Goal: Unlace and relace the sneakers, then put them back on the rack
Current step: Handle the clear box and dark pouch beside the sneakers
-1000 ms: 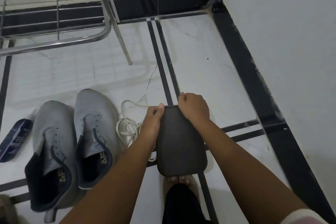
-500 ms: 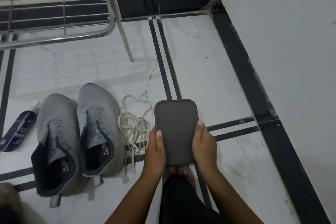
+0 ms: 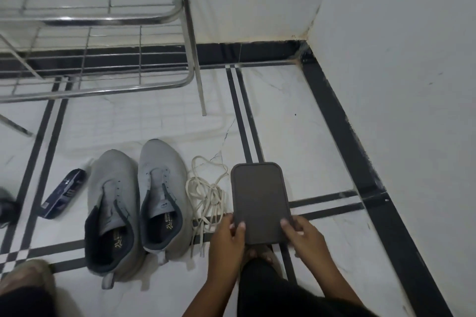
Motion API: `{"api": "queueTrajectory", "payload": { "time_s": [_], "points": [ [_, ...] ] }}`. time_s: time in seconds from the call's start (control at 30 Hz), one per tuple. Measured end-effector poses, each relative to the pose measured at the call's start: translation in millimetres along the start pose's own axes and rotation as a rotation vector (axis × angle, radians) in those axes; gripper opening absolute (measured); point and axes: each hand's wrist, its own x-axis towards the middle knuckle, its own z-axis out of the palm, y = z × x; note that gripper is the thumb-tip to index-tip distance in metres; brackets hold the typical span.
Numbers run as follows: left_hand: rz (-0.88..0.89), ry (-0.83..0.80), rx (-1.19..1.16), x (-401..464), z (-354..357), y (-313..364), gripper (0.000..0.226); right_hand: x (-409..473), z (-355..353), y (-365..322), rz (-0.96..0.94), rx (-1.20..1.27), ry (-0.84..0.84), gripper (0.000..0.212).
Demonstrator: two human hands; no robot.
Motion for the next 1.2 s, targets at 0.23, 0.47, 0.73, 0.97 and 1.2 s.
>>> {"api": "queueTrajectory", "payload": {
  "time_s": [0.23, 0.47, 0.73, 0.97, 1.2],
  "points": [
    [0.103, 0.178, -0.174, 2.6, -51.7, 56.7, 0.022, -10.6, -14.5, -84.2, -0.089, 0.234, -0.014, 0.025],
    [0.13, 0.45, -0.523, 6.7, -168.3, 129.7, 0.019, -25.5, 10.5, -229.0, -0.323, 0.398, -0.265, 0.012],
    [0.119, 0.46, -0.658, 52.2, -241.3, 149.3, 0.027, 4.3, 57.6, -311.6, -0.357, 0.401, -0.399, 0.024],
    [0.154, 0.266, -0.629, 141.7, -268.5, 172.8, 0.032, 68.6, 81.1, -364.7, -0.345, 0.529, -0.325, 0.038],
    [0.144, 0.233, -0.624, 201.4, -276.8, 186.6, 0.033, 115.3, 100.4, -393.7, -0.341, 0.609, -0.287, 0.035]
  ]
}}
